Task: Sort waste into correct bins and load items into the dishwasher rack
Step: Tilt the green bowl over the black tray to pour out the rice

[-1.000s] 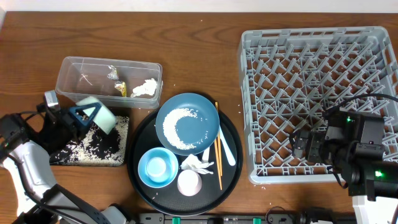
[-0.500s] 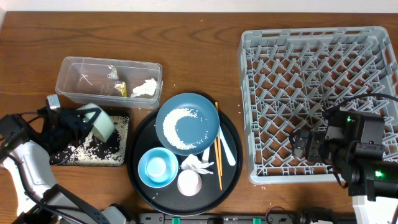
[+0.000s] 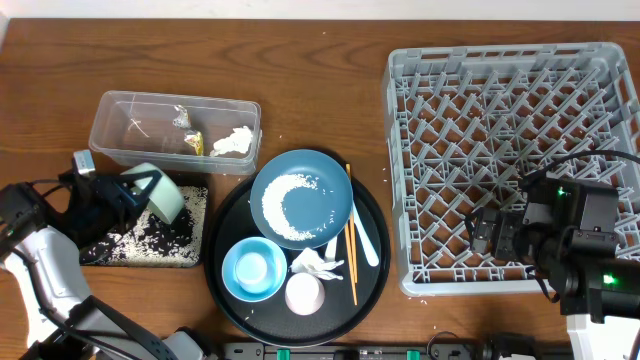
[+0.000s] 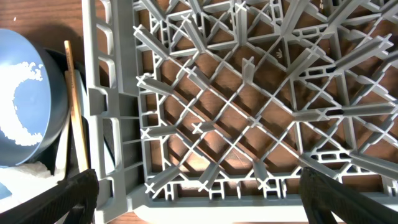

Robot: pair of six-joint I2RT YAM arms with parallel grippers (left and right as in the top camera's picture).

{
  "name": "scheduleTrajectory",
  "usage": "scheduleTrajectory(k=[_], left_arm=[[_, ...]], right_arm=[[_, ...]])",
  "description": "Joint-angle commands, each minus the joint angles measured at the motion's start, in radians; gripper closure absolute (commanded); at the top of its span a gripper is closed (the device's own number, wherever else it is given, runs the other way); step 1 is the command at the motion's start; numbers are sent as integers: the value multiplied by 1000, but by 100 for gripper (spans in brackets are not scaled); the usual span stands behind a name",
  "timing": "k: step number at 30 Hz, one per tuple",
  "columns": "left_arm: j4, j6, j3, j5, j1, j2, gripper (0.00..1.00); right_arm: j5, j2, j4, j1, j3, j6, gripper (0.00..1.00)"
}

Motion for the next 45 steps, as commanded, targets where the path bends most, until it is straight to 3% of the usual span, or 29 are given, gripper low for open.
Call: scheduleTrajectory(k=[1, 4, 6, 8, 10, 12, 15, 18, 19, 21, 25, 28, 29, 31, 34, 35, 37, 38, 40, 43, 45], left_arm=[[-15, 167, 13, 240, -3, -4, 94], [-8, 154, 13, 134, -2, -3, 94], [-8, 29, 12, -26, -2, -3, 94], [-8, -48, 13, -80, -2, -3, 94], [-3, 88, 13, 158, -3, -3, 94], [-24, 177, 19, 237, -10, -9, 94], [-19, 138, 18, 64, -10, -7, 94], [-19, -85, 18, -162, -10, -6, 94], [-18, -66, 18, -106, -10, -6, 94], [-16, 159, 17, 244, -13, -6, 94], [0, 173, 26, 121, -21, -12, 94], [-2, -19, 26, -112, -21, -4, 94], [-4, -19, 26, -58, -21, -5, 94], [-21, 170, 26, 242, -25, -6, 94], [3, 175, 36, 177, -32, -11, 94], [7, 146, 36, 95, -33, -9, 94], [5, -13, 35, -86, -32, -6, 94], [0, -51, 35, -81, -32, -6, 94], [-1, 135, 34, 248, -36, -6, 94], [6, 156, 43, 183, -41, -14, 94], [15, 59, 42, -4, -41, -9, 94]], right_arm=[[-4, -3, 2, 0, 18, 11, 1], [-4, -3, 2, 0, 18, 12, 1], [-4, -3, 2, 0, 18, 11, 1], [-4, -3, 2, 0, 18, 11, 1], [-4, -3, 2, 0, 18, 11, 1], [-4, -3, 1, 0, 18, 11, 1], [-4, -3, 2, 0, 18, 11, 1], [-4, -3, 2, 0, 18, 11, 1], [-3, -3, 2, 0, 18, 11, 1], [-3, -3, 2, 0, 18, 11, 1], [-3, -3, 2, 0, 18, 11, 1], [-4, -3, 2, 0, 18, 11, 1], [-4, -3, 2, 0, 18, 11, 1], [-4, -3, 1, 0, 18, 11, 1], [-4, -3, 0, 0, 18, 11, 1], [-4, -3, 0, 0, 18, 11, 1], [-3, -3, 2, 0, 18, 11, 1], [-3, -3, 2, 0, 18, 11, 1], [-3, -3, 2, 0, 18, 11, 1], [-3, -3, 1, 0, 18, 11, 1], [-3, -3, 2, 0, 18, 11, 1]])
